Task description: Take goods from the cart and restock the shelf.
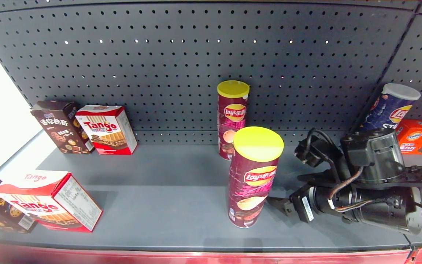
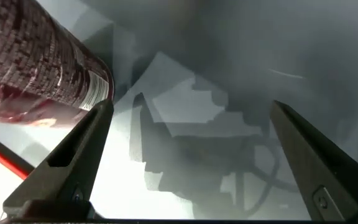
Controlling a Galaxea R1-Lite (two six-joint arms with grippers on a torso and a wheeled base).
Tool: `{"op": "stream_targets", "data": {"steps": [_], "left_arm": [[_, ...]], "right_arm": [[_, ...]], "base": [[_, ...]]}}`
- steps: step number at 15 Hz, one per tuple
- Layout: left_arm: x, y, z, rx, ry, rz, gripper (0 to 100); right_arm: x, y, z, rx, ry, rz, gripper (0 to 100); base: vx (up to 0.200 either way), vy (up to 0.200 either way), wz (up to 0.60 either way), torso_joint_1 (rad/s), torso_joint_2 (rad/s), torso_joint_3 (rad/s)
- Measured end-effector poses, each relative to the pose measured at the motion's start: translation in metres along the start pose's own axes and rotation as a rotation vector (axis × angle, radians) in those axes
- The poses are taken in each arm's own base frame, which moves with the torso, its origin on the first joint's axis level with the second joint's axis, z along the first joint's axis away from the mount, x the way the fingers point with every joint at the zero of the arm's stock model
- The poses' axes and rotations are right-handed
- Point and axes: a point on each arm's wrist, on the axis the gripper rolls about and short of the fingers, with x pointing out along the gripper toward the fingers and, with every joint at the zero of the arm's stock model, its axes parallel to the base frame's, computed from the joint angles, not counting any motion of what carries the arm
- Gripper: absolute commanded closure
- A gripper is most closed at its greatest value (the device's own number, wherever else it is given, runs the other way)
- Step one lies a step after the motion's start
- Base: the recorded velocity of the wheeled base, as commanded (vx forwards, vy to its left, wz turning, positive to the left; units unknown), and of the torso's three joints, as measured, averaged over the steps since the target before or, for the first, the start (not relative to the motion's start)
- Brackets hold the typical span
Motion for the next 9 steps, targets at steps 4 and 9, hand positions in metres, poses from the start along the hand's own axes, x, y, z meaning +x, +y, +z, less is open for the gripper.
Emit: {"op": "stream_targets", "data": {"steps": [4,9], "left_arm": [[0.0000,0.0000,0.0000,-0.001,0.000,0.000,0],[0.0000,0.0000,0.0001,-0.001,0.000,0.000,0]], "right_arm": [[0.0063,0.0024,0.0011,-0.004,0.007,0.005,0],[0.0082,0.0077,0.0002,-0.015,0.013,0.021,0]], "base": [[0.000,0.000,0.00,0.000,0.00,0.000],[0.000,0.000,0.00,0.000,0.00,0.000]]}}
